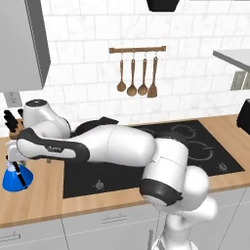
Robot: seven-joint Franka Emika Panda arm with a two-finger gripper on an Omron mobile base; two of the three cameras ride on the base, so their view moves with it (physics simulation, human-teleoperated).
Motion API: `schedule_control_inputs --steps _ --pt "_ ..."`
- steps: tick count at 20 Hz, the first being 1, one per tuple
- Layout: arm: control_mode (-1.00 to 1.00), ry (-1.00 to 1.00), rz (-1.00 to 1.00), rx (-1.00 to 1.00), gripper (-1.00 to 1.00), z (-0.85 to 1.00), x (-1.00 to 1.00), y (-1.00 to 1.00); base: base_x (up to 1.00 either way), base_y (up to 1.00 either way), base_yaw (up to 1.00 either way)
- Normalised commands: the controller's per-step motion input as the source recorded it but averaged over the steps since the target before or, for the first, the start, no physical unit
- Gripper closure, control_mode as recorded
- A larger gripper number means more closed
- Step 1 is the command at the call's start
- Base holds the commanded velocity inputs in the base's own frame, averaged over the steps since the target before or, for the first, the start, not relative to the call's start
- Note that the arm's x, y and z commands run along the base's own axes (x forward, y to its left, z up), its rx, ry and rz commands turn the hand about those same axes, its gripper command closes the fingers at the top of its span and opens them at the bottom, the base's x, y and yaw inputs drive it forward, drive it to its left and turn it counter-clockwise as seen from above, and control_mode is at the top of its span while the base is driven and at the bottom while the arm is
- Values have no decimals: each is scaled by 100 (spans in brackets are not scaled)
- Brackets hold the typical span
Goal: Pick the kettle from the counter and place it on a stove burner. Then turn the burner on.
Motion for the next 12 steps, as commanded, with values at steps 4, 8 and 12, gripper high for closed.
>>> schedule_control_inputs --steps 4,8,12 --pt "-100 -4 0 -5 -100 -21 24 20 0 0 0" --pt "-100 -4 0 -7 -100 -29 19 33 0 0 0" --pt "-100 0 0 -6 -100 -34 12 29 0 0 0"
